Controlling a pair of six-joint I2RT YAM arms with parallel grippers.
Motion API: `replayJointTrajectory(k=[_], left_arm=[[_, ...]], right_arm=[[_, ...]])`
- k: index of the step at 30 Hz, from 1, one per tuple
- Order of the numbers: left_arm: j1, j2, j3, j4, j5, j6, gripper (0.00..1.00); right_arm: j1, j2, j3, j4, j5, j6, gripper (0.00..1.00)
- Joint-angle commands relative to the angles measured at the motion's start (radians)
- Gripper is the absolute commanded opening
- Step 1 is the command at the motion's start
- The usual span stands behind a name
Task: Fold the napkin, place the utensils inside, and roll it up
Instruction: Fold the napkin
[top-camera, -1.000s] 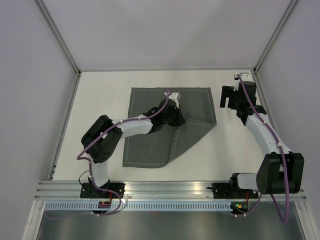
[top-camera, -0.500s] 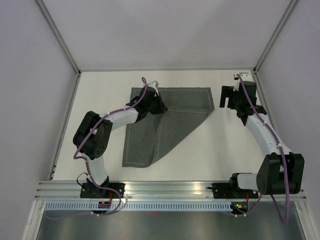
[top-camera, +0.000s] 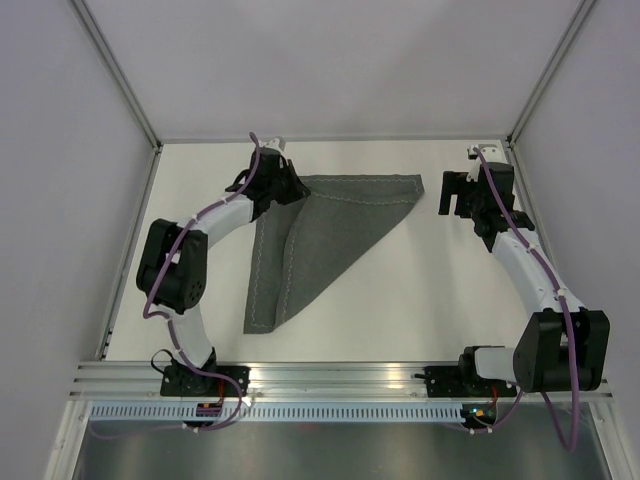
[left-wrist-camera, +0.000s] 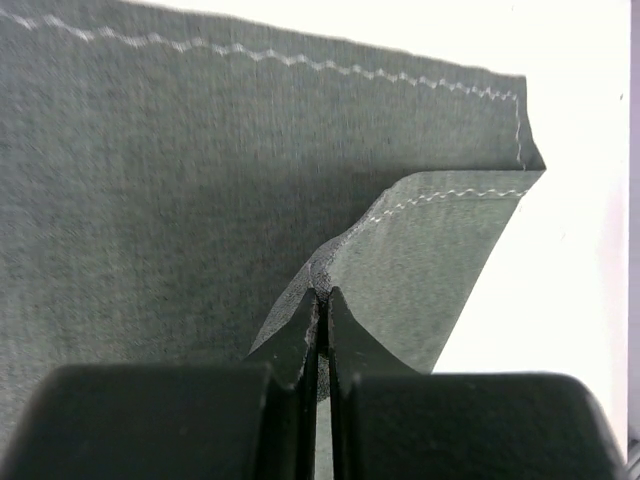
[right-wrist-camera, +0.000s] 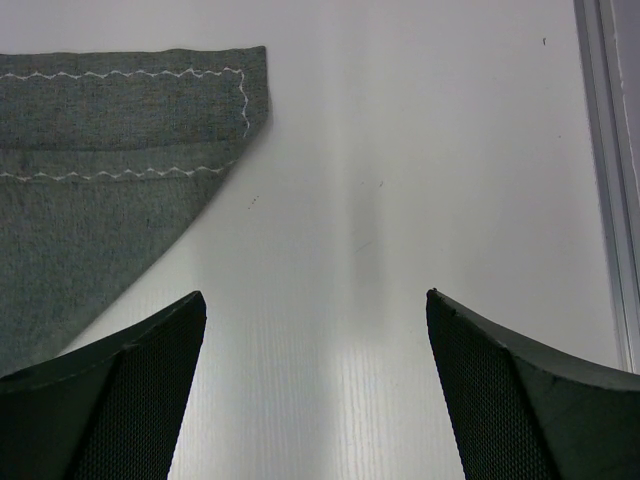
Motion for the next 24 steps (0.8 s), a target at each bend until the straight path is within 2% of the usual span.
replayJointTrajectory(k=[1,11,24], left_arm=[[0.03,0.018,0.075,-0.047,0.037,0.038,0.02],[0.085,0.092,0.193,-0.11,0.051,0.057,0.02],[0.143,0.132,0.257,-0.147,0.063,0.064,0.02]], right_arm=[[-0.003,-0.024,0.013,0.001,-0.008,-0.01,0.95],[-0.003,-0.024,0.012,0.0,-0.014,-0.011,0.95],[-0.003,-0.019,0.012,0.001,-0.02,-0.014,0.95]])
